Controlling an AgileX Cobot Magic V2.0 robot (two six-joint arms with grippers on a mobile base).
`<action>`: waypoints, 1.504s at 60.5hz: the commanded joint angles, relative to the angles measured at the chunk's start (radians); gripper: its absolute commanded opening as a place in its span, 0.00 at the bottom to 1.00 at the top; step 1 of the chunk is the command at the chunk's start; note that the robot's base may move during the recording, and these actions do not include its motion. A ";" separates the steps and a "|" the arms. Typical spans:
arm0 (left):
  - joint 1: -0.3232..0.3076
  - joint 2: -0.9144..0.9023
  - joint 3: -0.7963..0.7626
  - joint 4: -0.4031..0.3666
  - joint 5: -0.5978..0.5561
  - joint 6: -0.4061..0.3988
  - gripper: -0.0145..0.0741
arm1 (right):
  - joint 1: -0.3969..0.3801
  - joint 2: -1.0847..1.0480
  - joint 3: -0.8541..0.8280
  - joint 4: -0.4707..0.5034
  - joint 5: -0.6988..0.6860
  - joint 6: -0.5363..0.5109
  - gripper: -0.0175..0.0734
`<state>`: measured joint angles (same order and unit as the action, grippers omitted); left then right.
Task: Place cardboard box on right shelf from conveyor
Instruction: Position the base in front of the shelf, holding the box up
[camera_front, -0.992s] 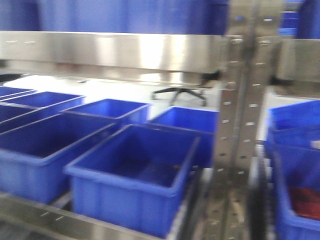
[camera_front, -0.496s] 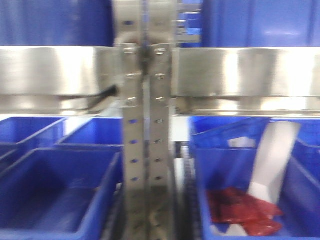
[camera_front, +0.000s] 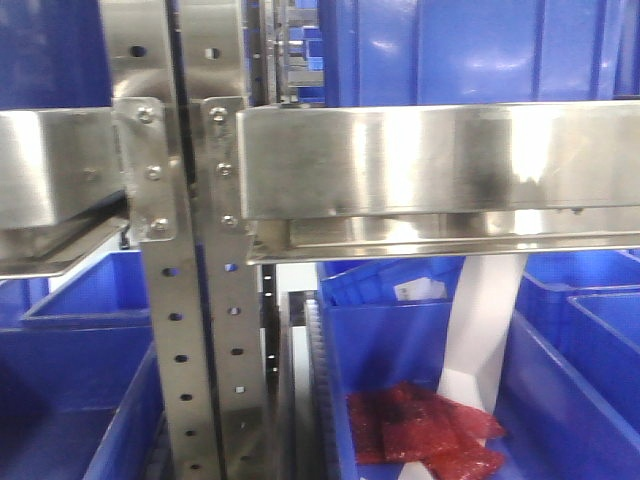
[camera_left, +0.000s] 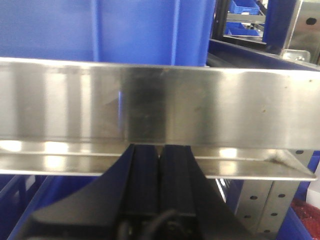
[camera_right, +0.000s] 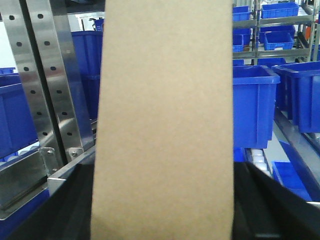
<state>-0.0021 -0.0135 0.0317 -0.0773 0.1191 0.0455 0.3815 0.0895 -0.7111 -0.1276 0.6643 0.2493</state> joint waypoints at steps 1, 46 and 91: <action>-0.002 -0.015 0.010 -0.006 -0.086 0.000 0.03 | -0.006 0.020 -0.024 -0.013 -0.107 -0.010 0.31; -0.002 -0.013 0.010 -0.006 -0.086 0.000 0.03 | -0.006 0.020 -0.024 -0.013 -0.107 -0.010 0.31; -0.002 -0.013 0.010 -0.006 -0.086 0.000 0.03 | -0.006 0.108 -0.026 -0.014 -0.210 -0.010 0.31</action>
<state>-0.0021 -0.0135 0.0317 -0.0773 0.1191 0.0455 0.3815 0.1245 -0.7111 -0.1276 0.6306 0.2493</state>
